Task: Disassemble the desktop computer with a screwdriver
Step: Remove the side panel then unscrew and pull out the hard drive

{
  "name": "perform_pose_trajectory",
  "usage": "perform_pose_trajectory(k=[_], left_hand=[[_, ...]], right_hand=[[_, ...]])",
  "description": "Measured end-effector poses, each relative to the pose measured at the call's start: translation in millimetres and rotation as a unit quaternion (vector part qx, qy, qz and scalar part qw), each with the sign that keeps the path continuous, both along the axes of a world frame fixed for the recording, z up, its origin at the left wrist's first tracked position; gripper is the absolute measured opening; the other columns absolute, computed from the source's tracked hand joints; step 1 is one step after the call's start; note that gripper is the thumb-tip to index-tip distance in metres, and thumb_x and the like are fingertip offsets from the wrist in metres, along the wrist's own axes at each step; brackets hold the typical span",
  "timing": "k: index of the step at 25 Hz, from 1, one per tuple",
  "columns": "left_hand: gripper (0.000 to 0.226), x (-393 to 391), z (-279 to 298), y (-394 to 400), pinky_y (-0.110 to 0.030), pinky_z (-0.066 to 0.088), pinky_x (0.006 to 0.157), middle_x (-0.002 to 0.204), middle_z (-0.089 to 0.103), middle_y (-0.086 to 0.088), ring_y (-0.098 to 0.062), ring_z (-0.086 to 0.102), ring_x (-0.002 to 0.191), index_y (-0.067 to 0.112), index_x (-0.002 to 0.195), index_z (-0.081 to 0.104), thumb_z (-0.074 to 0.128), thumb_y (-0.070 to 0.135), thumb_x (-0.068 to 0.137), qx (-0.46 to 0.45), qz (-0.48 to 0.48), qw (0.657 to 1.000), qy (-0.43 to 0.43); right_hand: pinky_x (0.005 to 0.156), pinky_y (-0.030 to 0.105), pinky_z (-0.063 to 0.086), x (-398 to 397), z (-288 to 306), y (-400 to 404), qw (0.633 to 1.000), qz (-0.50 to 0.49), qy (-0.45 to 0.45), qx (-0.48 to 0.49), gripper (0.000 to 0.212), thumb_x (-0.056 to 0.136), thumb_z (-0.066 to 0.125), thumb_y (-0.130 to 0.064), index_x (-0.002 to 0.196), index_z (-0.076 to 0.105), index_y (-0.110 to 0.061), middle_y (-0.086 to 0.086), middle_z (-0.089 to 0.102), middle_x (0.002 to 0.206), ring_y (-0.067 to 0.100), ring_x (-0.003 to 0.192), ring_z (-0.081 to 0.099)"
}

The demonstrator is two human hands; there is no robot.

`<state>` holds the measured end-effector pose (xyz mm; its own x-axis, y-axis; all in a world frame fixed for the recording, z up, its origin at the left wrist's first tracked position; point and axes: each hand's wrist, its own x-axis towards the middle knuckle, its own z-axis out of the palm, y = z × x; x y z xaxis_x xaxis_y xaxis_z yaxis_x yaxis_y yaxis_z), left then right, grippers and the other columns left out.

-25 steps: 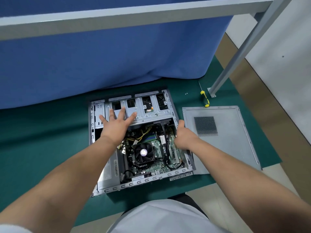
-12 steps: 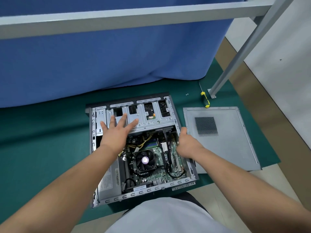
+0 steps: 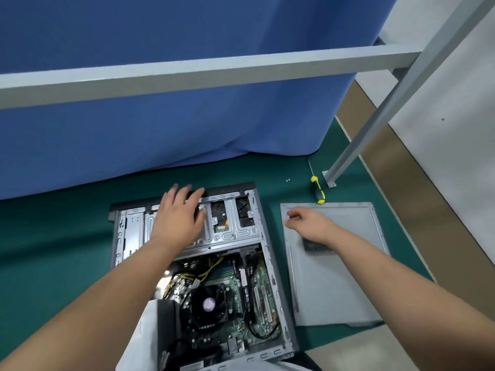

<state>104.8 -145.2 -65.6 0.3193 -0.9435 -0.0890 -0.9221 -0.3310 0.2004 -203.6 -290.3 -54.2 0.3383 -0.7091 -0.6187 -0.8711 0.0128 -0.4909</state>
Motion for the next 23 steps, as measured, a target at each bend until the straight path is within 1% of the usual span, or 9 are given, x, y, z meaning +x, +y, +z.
perform_pose_trajectory(k=[2,5,7,9,10,13,17,21,23], left_hand=[[0.058,-5,-10,-21,-0.051,0.006,0.128,0.168,0.026,-0.002,-0.029,0.01,0.157,0.034,0.16,0.027,0.031,0.053,0.105,0.024,0.032,0.999,0.023],[0.062,-12,-29,-29,-0.047,-0.012,0.125,0.172,0.003,0.007,-0.022,-0.006,0.158,0.047,0.161,0.01,0.014,0.067,0.102,0.039,0.081,0.996,0.026],[0.066,-13,-38,-28,-0.046,-0.016,0.123,0.172,-0.006,0.01,-0.02,-0.011,0.158,0.051,0.159,0.002,0.003,0.073,0.097,0.044,0.088,0.995,0.011],[0.068,-9,-41,-28,-0.045,-0.018,0.122,0.171,-0.009,0.011,-0.019,-0.013,0.157,0.053,0.158,-0.001,0.001,0.074,0.094,0.05,0.087,0.995,0.017],[0.067,-7,-41,-27,-0.045,-0.019,0.122,0.171,-0.011,0.012,-0.019,-0.014,0.157,0.054,0.158,-0.002,0.001,0.075,0.094,0.054,0.086,0.995,0.024],[0.065,-5,-42,-27,-0.042,-0.024,0.119,0.169,-0.018,0.015,-0.017,-0.02,0.156,0.057,0.155,-0.008,-0.002,0.076,0.093,0.068,0.085,0.994,0.032],[0.065,-5,-40,-29,-0.035,-0.03,0.114,0.168,-0.021,0.017,-0.016,-0.021,0.156,0.059,0.154,-0.009,-0.002,0.077,0.092,0.077,0.088,0.993,0.034],[0.067,-4,-39,-28,-0.033,-0.033,0.111,0.168,-0.022,0.016,-0.017,-0.021,0.155,0.058,0.154,-0.01,-0.005,0.079,0.091,0.081,0.086,0.993,0.032],[0.069,-3,-39,-29,-0.033,-0.033,0.111,0.168,-0.021,0.017,-0.016,-0.022,0.155,0.058,0.154,-0.009,-0.006,0.08,0.09,0.083,0.082,0.993,0.033]], right_hand=[[0.112,0.032,0.038,-9,-15,-31,0.999,-0.008,0.037,-0.022,0.055,0.098,0.061,-0.04,0.147,0.05,-0.018,0.003,0.053,0.149,0.023,0.134,0.052],[0.11,0.034,0.039,-22,-39,-69,0.996,-0.007,0.081,-0.034,0.059,0.098,0.061,-0.033,0.152,0.043,-0.016,0.011,0.042,0.155,0.03,0.137,0.048],[0.114,0.037,0.039,-28,-56,-96,0.992,-0.01,0.112,-0.055,0.061,0.098,0.059,-0.027,0.155,0.039,-0.018,0.015,0.031,0.159,0.034,0.138,0.045],[0.117,0.041,0.036,-30,-68,-118,0.986,-0.017,0.151,-0.067,0.062,0.098,0.055,-0.023,0.157,0.035,-0.026,0.012,0.019,0.164,0.038,0.14,0.041],[0.118,0.044,0.036,-28,-74,-126,0.984,-0.019,0.165,-0.064,0.063,0.098,0.052,-0.022,0.157,0.034,-0.029,0.011,0.016,0.165,0.039,0.141,0.039],[0.115,0.048,0.037,-22,-95,-138,0.98,-0.019,0.187,-0.062,0.058,0.098,0.048,-0.017,0.154,0.038,-0.026,0.014,0.025,0.158,0.04,0.139,0.036],[0.101,0.048,0.045,-16,-108,-133,0.969,-0.04,0.201,-0.138,0.044,0.095,0.047,-0.008,0.138,0.051,-0.016,0.017,0.034,0.141,0.04,0.125,0.04],[0.1,0.044,0.049,-20,-105,-119,0.975,-0.075,0.144,-0.151,0.041,0.096,0.049,-0.005,0.135,0.054,-0.017,0.017,0.038,0.136,0.04,0.115,0.051],[0.098,0.039,0.05,-24,-96,-101,0.978,-0.108,0.094,-0.149,0.039,0.097,0.049,-0.007,0.133,0.057,-0.019,0.015,0.041,0.134,0.037,0.103,0.058]])
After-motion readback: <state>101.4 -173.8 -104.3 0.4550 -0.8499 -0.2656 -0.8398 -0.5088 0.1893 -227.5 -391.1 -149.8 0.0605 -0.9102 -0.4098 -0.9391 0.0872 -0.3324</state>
